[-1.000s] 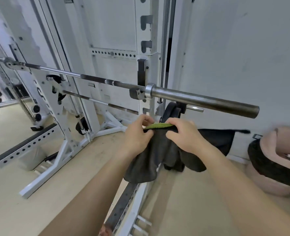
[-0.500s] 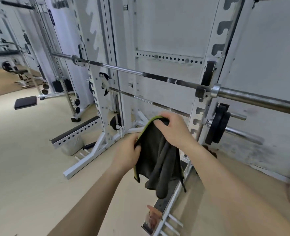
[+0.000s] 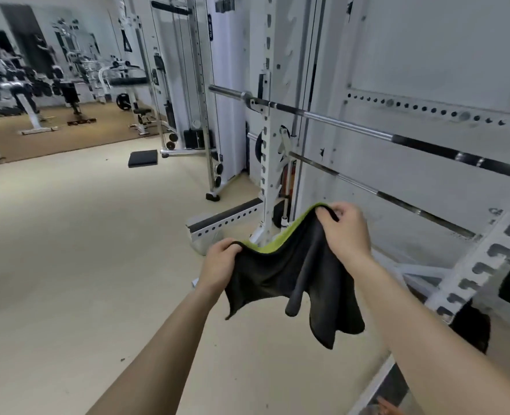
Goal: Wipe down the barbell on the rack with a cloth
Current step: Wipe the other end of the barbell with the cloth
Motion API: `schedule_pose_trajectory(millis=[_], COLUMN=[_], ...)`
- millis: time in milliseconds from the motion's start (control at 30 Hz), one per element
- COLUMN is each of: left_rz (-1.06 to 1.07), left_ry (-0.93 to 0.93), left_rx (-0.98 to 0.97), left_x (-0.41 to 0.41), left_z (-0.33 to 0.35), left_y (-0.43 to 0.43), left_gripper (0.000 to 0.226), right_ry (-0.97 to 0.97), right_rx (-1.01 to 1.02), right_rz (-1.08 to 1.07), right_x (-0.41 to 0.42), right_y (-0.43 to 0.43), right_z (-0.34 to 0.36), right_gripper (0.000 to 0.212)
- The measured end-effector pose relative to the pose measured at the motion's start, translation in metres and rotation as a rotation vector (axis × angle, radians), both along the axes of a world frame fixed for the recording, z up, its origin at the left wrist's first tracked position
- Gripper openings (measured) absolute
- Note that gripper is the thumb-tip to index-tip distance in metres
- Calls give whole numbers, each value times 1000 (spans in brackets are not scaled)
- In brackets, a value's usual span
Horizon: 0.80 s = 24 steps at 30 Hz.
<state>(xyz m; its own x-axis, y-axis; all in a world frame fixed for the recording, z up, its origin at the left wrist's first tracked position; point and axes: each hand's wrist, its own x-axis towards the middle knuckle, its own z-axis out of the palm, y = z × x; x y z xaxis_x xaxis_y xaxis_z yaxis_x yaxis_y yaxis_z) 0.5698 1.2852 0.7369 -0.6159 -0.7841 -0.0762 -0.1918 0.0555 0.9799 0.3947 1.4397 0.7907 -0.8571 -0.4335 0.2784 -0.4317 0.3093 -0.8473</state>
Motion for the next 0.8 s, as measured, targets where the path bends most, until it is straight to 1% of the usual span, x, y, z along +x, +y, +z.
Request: schedule_pose_trajectory(millis=[67, 200, 300, 400, 467, 567, 667, 733, 800], left_rz=[-20, -77, -98, -130, -153, -133, -141, -204, -316], left_ry=[-16, -133, -173, -186, -214, -191, -150, -217, -341], left_rx=[-14, -74, -94, -67, -86, -126, -56, -61, -179], left_x=[3, -8, -27, -46, -57, -69, -82, -95, -110], left_z=[10, 20, 27, 38, 45, 58, 67, 70, 69], left_y=[-36, -130, -212, -297, -349, -427, -507, -561, -614], left_gripper=[21, 27, 28, 32, 32, 28, 21, 19, 18], right_ry=[-32, -45, -76, -122, -143, -187, -199, -187, -164], right_rx=[6, 35, 21, 46, 75, 80, 86, 100, 112], right_rz=[15, 88, 154, 195, 214, 225, 248, 283, 280], right_x=[5, 2, -9, -30, -44, -61, -80, -92, -107], right_y=[-45, -147, -230, -314, -368, -443, -514, -562, -613], right_z=[-7, -25, -35, -36, -33, -22, -16, -12, -10], right_gripper=[19, 20, 20, 24, 28, 33, 32, 30, 28])
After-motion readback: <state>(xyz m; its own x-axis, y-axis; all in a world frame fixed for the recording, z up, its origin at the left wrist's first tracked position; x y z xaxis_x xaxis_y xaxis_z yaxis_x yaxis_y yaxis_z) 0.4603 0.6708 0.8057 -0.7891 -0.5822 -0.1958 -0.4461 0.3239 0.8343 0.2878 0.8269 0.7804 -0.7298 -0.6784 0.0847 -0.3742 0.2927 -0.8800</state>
